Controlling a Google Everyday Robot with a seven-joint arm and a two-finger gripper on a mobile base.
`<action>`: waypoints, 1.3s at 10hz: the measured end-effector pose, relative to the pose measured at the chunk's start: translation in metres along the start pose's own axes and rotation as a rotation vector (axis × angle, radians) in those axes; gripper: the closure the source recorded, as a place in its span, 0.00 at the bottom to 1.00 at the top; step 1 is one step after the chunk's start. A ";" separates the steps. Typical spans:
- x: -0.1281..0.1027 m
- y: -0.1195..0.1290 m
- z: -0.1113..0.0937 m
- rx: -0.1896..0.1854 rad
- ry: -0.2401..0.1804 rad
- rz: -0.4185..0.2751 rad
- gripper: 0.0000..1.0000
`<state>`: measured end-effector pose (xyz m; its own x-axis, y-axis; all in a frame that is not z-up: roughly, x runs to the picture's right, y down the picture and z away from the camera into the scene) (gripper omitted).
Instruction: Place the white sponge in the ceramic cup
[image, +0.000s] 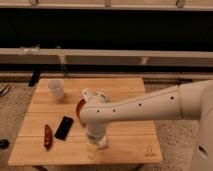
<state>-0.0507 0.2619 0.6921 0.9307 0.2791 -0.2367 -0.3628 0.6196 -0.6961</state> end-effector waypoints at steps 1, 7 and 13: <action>-0.010 -0.001 0.006 0.009 -0.015 -0.002 0.20; -0.031 -0.009 0.029 0.098 -0.081 0.015 0.20; -0.025 -0.014 0.068 0.110 -0.043 -0.033 0.20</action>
<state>-0.0718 0.2961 0.7535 0.9400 0.2871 -0.1842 -0.3375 0.7049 -0.6238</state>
